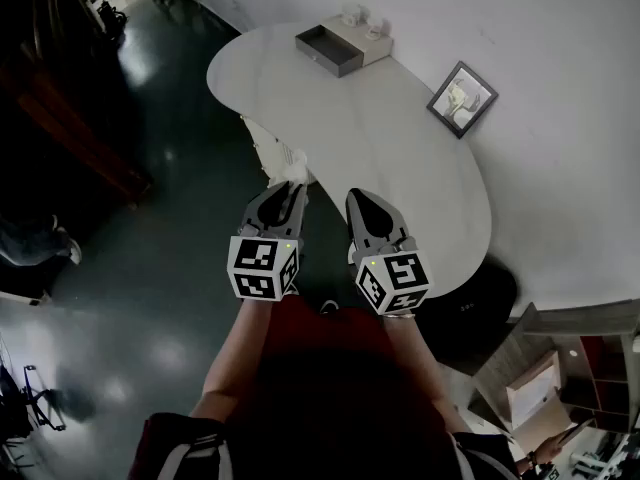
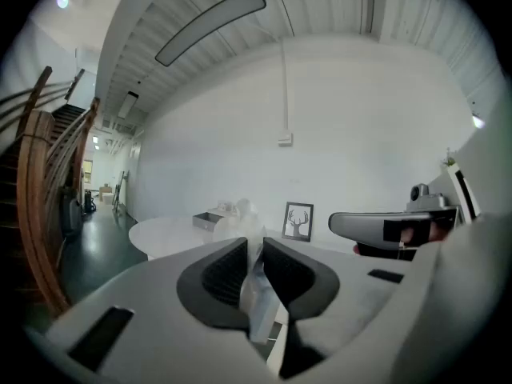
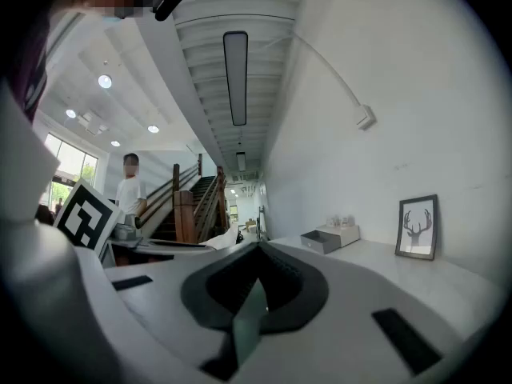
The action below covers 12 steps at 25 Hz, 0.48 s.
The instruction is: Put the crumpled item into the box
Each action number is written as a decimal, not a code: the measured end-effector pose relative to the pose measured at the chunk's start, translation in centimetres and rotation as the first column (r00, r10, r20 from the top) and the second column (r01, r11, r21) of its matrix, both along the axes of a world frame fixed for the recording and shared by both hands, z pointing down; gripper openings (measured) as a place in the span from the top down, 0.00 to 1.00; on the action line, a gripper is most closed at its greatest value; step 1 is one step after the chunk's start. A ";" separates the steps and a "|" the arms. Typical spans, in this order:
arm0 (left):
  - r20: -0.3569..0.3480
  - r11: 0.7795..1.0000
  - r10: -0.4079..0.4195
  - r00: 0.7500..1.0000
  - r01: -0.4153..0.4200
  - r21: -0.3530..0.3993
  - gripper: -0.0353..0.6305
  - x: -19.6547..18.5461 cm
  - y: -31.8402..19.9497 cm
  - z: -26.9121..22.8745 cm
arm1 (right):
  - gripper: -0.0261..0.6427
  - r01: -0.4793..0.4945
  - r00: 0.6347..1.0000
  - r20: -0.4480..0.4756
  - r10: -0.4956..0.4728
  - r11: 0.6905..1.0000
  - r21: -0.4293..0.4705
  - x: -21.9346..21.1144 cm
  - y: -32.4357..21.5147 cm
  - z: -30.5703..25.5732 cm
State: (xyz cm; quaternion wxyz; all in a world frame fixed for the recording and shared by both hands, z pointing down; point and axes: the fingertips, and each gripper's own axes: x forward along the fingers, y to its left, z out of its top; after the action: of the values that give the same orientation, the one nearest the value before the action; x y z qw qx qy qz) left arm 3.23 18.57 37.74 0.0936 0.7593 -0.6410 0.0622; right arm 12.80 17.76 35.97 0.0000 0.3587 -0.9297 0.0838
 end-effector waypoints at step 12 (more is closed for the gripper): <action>-0.017 0.999 -0.037 0.999 0.037 -0.015 0.83 -0.1 -1.7 1.1 | 0.94 0.021 1.000 -0.020 -0.022 1.000 -0.023 0.4 -2.3 1.2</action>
State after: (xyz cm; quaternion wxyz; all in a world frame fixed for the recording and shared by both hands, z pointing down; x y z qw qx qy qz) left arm 3.14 16.83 38.85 0.1056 0.7472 -0.6536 0.0587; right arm 13.17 15.46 37.19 0.0144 0.3495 -0.9324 0.0909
